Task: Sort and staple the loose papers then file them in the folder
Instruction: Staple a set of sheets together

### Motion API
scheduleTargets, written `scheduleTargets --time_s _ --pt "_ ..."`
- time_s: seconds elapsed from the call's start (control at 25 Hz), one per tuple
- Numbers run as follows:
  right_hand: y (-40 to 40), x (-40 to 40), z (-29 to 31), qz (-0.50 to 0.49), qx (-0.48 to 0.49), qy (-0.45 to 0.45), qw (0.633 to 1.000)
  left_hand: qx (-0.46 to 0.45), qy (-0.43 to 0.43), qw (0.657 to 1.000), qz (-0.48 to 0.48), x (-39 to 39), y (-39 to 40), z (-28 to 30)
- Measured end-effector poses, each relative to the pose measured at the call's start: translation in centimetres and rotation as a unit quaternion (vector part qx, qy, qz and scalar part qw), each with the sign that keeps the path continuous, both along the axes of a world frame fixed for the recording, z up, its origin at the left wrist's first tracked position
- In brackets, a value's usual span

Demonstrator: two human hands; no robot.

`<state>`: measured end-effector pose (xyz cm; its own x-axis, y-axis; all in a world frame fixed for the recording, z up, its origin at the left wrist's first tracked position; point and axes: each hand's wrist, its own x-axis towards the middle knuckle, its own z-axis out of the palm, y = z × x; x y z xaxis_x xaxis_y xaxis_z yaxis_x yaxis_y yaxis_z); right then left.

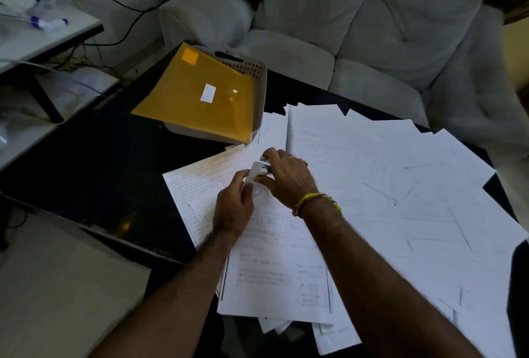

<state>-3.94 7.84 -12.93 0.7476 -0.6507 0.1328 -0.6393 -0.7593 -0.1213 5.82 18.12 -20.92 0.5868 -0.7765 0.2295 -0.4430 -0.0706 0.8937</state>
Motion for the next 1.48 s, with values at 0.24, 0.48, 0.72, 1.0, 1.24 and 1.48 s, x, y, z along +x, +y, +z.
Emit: scheduleTargets --time_s 0.24,0.48,0.72,1.0,1.24,1.48 --pt "-2.4 0.9 1.5 0.086 -0.013 0.090 0.992 0.003 -0.026 1.000 -0.011 -0.4 -0.2 0.0" --pt "-3.7 0.8 3.2 0.151 0.005 0.169 0.974 0.008 -0.055 0.998 -0.008 -0.5 -0.3 0.0" --pt "-3.3 1.0 3.4 0.162 -0.014 0.182 0.970 0.017 -0.074 0.997 -0.004 -0.7 -0.3 0.0" --pt "-3.5 1.6 4.4 0.181 -0.024 0.267 0.946 0.020 -0.098 0.995 0.004 -0.9 -0.2 0.2" --pt "-3.4 1.7 4.6 0.179 -0.026 0.254 0.950 0.035 -0.096 0.995 0.003 -0.9 -0.2 0.3" --pt "-2.9 2.0 4.1 0.180 -0.030 0.227 0.957 0.063 -0.091 0.994 0.002 -0.8 -0.3 0.5"
